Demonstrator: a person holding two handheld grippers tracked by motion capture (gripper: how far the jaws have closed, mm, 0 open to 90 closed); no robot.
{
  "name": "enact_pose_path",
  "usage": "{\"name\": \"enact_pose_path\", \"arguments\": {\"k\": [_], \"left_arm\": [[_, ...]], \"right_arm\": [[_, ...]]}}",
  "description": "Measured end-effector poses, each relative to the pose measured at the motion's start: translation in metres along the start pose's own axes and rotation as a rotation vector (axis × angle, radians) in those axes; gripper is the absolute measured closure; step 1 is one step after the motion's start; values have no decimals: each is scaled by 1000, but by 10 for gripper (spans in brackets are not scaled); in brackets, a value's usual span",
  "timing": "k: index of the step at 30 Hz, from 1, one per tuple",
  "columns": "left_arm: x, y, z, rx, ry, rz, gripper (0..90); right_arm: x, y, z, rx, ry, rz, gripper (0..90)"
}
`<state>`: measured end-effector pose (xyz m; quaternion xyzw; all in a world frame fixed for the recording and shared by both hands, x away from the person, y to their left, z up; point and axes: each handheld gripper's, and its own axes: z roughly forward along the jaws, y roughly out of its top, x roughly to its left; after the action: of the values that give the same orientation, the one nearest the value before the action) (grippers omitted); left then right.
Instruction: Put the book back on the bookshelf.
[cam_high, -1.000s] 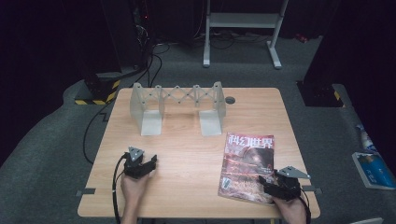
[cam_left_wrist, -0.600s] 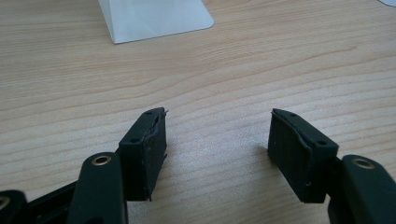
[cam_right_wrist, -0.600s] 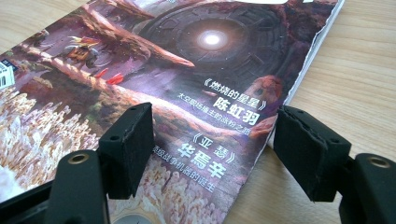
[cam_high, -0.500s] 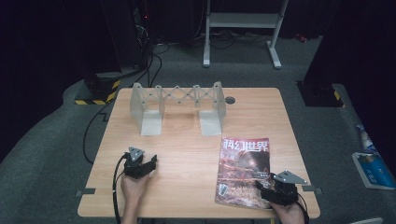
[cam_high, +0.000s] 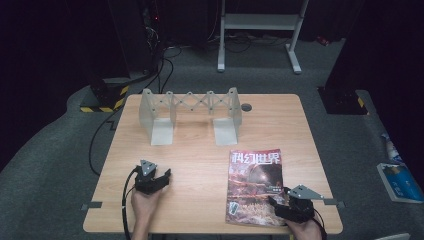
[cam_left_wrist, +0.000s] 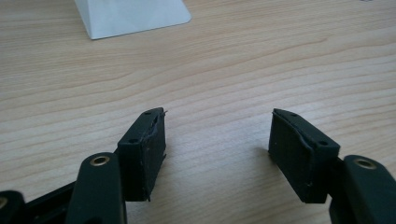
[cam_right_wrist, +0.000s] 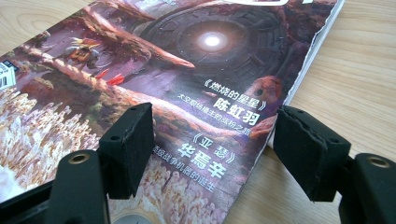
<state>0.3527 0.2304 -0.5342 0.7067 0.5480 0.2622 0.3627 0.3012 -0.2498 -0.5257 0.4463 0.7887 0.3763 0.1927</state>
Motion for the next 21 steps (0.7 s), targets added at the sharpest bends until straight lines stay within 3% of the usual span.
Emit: {"name": "enact_pose_path", "arguments": {"k": [10,17,21], "left_arm": [[-13,-1,-5,-27,-95,5,358],[-38,3,-1,-22,-171,26,353],[-46,6,1,-20,-192,45,350]], "right_arm": [[9,5,7,-2,25,-26,292],[22,15,17,11,47,-56,292],[29,19,22,15,55,-61,292]]}}
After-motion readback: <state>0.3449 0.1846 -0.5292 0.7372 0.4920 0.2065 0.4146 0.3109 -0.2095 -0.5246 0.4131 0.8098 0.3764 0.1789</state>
